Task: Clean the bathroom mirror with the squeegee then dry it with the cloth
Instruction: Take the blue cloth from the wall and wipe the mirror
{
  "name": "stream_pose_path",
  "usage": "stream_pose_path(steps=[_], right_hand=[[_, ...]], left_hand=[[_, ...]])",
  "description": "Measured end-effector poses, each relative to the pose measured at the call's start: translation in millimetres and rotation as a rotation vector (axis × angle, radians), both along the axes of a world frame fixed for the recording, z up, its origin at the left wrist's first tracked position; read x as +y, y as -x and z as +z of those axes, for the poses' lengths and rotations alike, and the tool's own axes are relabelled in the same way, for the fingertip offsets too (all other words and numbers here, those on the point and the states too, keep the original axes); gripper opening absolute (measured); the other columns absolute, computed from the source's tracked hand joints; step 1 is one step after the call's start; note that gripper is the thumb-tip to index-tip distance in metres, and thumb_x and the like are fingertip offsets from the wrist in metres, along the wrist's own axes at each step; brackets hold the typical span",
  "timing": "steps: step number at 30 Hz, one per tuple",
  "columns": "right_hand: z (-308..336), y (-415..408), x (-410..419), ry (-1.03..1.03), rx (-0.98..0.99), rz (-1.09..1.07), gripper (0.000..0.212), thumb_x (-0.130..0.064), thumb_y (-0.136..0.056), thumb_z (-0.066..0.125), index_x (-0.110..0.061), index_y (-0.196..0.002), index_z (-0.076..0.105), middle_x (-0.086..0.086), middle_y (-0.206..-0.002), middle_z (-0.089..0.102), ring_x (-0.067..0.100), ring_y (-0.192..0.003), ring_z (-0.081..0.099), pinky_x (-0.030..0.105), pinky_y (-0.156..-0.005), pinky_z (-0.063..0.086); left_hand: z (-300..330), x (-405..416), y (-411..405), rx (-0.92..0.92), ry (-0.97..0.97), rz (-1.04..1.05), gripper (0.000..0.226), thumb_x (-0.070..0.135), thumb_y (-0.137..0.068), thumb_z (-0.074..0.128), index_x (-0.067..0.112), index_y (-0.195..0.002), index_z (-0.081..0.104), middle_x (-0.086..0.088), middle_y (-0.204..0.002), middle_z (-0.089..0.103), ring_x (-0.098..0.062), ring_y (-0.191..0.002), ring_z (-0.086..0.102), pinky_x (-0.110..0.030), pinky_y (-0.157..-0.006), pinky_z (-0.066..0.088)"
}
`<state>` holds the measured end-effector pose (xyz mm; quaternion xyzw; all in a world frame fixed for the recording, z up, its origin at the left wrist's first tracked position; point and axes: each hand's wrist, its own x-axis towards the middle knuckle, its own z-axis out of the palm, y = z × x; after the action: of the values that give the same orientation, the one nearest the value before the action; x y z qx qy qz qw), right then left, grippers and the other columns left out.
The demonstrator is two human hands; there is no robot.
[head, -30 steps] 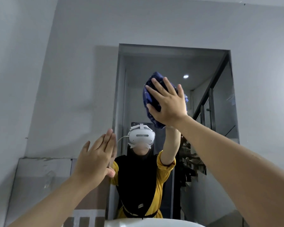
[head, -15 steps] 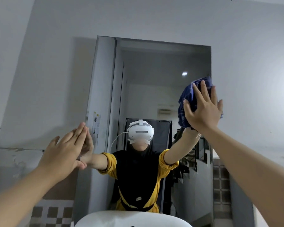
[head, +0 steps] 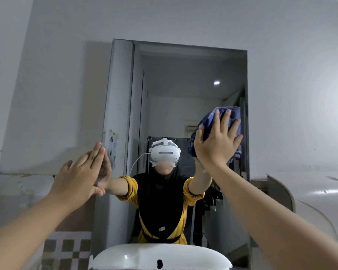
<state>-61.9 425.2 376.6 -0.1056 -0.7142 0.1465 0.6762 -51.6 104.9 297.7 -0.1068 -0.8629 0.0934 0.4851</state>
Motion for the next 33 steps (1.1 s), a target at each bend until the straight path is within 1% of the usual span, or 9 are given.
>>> stream_pose_path(steps=[4, 7, 10, 13, 17, 20, 24, 27, 33], right_hand=[[3, 7, -57, -0.072, 0.036, 0.037, 0.061, -0.046, -0.089, 0.042, -0.021, -0.145, 0.037, 0.008, -0.155, 0.031, 0.042, -0.142, 0.022, 0.061, -0.107, 0.024], [7, 14, -104, -0.149, 0.026, 0.056, 0.061, -0.046, -0.090, 0.042, -0.023, -0.146, 0.035, 0.006, -0.156, 0.027, 0.040, -0.143, 0.019, 0.060, -0.109, 0.021], [7, 21, -145, -0.226, 0.005, 0.106, 0.062, -0.045, -0.090, 0.043, -0.024, -0.147, 0.033, 0.005, -0.158, 0.024, 0.038, -0.145, 0.014, 0.060, -0.111, 0.017], [6, 25, -180, -0.311, 0.016, 0.123, 0.062, -0.042, -0.087, 0.049, -0.023, -0.145, 0.038, 0.005, -0.156, 0.029, 0.039, -0.143, 0.019, 0.060, -0.109, 0.021], [0, 29, -218, -0.408, 0.031, 0.115, 0.061, -0.042, -0.083, 0.050, -0.023, -0.141, 0.045, 0.006, -0.151, 0.038, 0.040, -0.140, 0.027, 0.061, -0.106, 0.028], [-5, 32, -223, -0.491, 0.020, 0.099, 0.060, -0.043, -0.083, 0.049, -0.024, -0.140, 0.046, 0.005, -0.151, 0.038, 0.039, -0.140, 0.028, 0.061, -0.105, 0.027], [-13, 31, -210, -0.693, 0.032, 0.107, 0.060, -0.042, -0.078, 0.053, -0.026, -0.136, 0.051, 0.002, -0.149, 0.042, 0.036, -0.139, 0.031, 0.057, -0.104, 0.028], [-20, 29, -190, -0.813, 0.044, 0.112, 0.058, -0.044, -0.080, 0.055, -0.028, -0.135, 0.052, -0.001, -0.148, 0.043, 0.033, -0.140, 0.032, 0.055, -0.104, 0.029], [-25, 23, -137, -0.902, 0.026, 0.051, 0.060, -0.048, -0.082, 0.054, -0.029, -0.138, 0.048, -0.001, -0.150, 0.041, 0.033, -0.141, 0.030, 0.055, -0.105, 0.030]], left_hand=[[0, -5, 1, 0.020, -0.024, -0.090, 0.132, 0.042, -0.028, 0.091, 0.001, -0.139, 0.032, -0.013, -0.146, 0.034, -0.035, -0.115, 0.056, -0.051, -0.071, 0.053], [-4, -14, 6, 0.054, -0.021, -0.159, 0.122, 0.047, -0.044, 0.084, 0.007, -0.143, 0.025, -0.008, -0.150, 0.026, -0.031, -0.120, 0.051, -0.050, -0.079, 0.052], [-18, -21, 9, 0.065, -0.019, -0.221, 0.105, 0.055, -0.056, 0.075, 0.007, -0.140, 0.034, -0.007, -0.149, 0.031, -0.028, -0.120, 0.053, -0.047, -0.081, 0.053], [-38, -25, 11, 0.056, 0.003, -0.330, 0.100, 0.049, -0.056, 0.080, 0.009, -0.138, 0.038, -0.005, -0.147, 0.036, -0.027, -0.120, 0.053, -0.047, -0.087, 0.051], [-52, -36, 18, 0.022, 0.028, -0.330, 0.108, 0.054, -0.051, 0.080, 0.009, -0.139, 0.037, -0.005, -0.145, 0.038, -0.027, -0.121, 0.052, -0.046, -0.090, 0.050], [-54, -39, 21, 0.011, 0.022, -0.346, 0.112, 0.052, -0.048, 0.083, 0.009, -0.140, 0.035, -0.006, -0.146, 0.038, -0.028, -0.122, 0.051, -0.046, -0.090, 0.050], [-56, -40, 22, 0.029, 0.010, -0.384, 0.112, 0.049, -0.050, 0.083, 0.010, -0.142, 0.033, -0.006, -0.146, 0.038, -0.028, -0.124, 0.049, -0.043, -0.092, 0.046], [-57, -39, 22, 0.044, 0.008, -0.388, 0.111, 0.049, -0.048, 0.084, 0.009, -0.140, 0.036, -0.006, -0.143, 0.042, -0.028, -0.119, 0.053, -0.042, -0.088, 0.048], [-58, -37, 20, 0.045, 0.000, -0.347, 0.104, 0.052, -0.056, 0.077, 0.012, -0.142, 0.033, -0.003, -0.146, 0.038, -0.028, -0.124, 0.048, -0.044, -0.089, 0.047]])
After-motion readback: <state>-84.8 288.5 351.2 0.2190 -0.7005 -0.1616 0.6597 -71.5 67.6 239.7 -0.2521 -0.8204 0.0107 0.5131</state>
